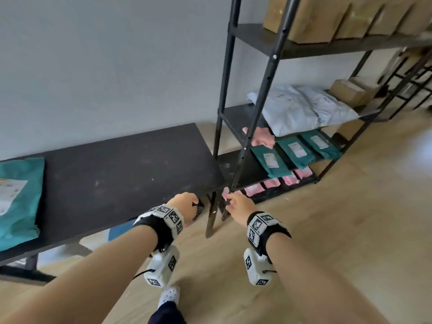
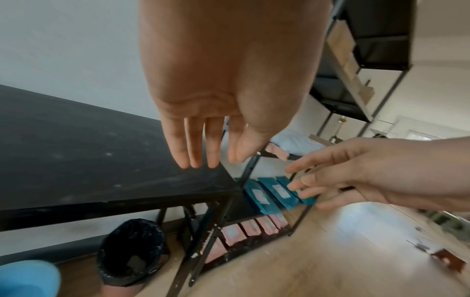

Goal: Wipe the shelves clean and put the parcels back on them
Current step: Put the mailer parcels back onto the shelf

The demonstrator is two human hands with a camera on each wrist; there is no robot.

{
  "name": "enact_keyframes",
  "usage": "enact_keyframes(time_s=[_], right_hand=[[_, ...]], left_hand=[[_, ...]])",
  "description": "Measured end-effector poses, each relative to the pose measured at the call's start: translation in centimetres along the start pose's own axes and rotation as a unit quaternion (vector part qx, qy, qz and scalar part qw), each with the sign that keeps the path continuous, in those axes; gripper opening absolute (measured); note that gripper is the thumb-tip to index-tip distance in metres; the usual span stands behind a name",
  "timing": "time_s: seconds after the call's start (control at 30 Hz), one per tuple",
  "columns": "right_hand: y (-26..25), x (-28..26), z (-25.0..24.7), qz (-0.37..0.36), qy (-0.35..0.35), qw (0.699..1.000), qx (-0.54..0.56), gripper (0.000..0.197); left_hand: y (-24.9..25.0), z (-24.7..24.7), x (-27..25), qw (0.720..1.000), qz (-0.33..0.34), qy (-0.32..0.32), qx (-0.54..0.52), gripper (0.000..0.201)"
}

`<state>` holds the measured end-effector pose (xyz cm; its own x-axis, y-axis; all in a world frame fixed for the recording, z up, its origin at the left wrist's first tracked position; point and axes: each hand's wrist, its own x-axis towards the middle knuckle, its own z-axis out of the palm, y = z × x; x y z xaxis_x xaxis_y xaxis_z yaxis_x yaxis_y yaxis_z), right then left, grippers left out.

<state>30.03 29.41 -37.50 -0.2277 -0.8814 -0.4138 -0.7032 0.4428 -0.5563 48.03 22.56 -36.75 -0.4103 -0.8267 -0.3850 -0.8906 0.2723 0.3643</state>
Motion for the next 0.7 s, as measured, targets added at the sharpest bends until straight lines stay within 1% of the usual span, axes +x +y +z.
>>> enact_keyframes(time_s=[0.13, 0.27, 0.4, 0.57, 0.7], right_hand=[[6.1, -1.4, -4.0, 0.028, 0.042, 0.999, 0.018, 0.035], [11.4, -1.0, -7.3, 0.071, 0.066, 0.994, 0.041, 0.043], [16.0, 1.3, -11.2, 0.099, 0.068, 0.992, 0.05, 0.047], [20.8, 5.6, -17.3, 0.116, 0.061, 0.989, 0.067, 0.047], [24.9, 8.0, -21.9, 0.128, 0.068, 0.985, 0.089, 0.045]], left_hand=[[7.0, 1.8, 1.6, 0.997, 0.051, -0.007, 0.052, 0.036], [13.4, 3.1, 4.3, 0.992, 0.09, -0.015, 0.085, 0.035], [18.5, 4.9, 8.9, 0.987, 0.122, -0.043, 0.096, 0.035], [25.4, 6.0, 14.7, 0.986, 0.123, -0.071, 0.086, 0.036], [30.0, 6.7, 19.5, 0.989, 0.1, -0.082, 0.076, 0.034]])
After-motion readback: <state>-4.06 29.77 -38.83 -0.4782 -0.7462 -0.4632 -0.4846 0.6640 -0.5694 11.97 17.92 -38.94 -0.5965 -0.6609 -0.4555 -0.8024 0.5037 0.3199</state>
